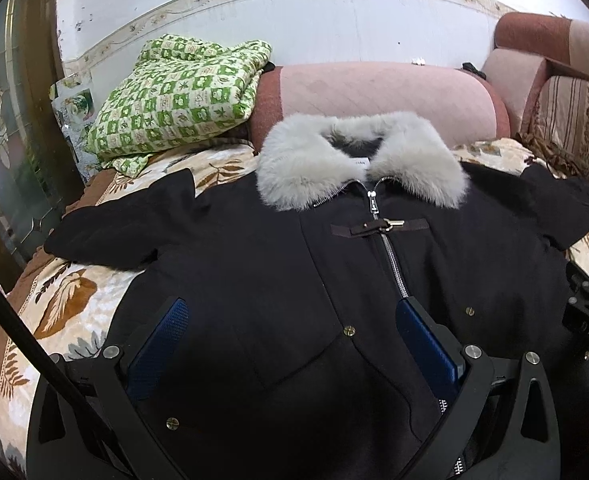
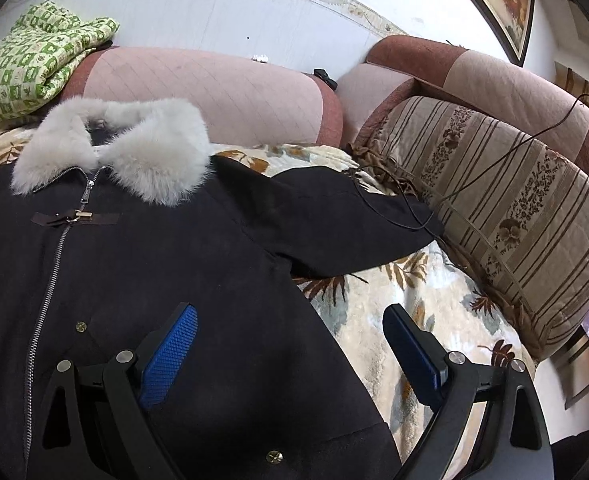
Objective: Fold large clothes
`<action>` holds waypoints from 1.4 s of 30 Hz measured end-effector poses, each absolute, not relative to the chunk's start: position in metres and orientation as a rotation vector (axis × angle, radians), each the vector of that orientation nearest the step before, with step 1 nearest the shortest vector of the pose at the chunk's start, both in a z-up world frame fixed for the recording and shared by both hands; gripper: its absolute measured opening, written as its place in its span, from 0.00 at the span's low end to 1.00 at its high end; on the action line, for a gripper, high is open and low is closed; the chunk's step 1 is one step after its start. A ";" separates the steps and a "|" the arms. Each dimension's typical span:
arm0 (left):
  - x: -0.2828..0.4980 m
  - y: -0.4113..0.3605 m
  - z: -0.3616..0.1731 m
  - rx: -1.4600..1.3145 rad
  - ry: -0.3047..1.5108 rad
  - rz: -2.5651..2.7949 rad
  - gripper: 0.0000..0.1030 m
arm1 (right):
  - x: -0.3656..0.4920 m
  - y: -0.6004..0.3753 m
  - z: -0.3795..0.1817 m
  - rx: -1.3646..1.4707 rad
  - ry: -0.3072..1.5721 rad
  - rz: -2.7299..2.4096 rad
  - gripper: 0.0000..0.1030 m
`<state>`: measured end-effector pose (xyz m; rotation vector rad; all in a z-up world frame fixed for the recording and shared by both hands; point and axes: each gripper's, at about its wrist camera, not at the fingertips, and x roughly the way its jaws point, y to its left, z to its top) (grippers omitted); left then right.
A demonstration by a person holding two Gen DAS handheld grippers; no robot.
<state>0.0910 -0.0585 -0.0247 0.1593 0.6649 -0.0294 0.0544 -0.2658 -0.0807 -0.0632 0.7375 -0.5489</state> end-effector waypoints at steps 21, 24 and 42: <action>0.092 -0.059 -0.030 0.167 0.674 -0.030 1.00 | 0.060 -0.273 -0.088 -0.017 0.792 -0.530 0.93; 0.092 -0.058 -0.030 0.167 0.673 -0.030 1.00 | 0.060 -0.274 -0.090 -0.007 0.797 -0.524 0.93; 0.104 0.001 0.013 0.043 0.638 0.106 1.00 | 0.055 -0.243 -0.083 -0.069 0.674 -0.388 0.93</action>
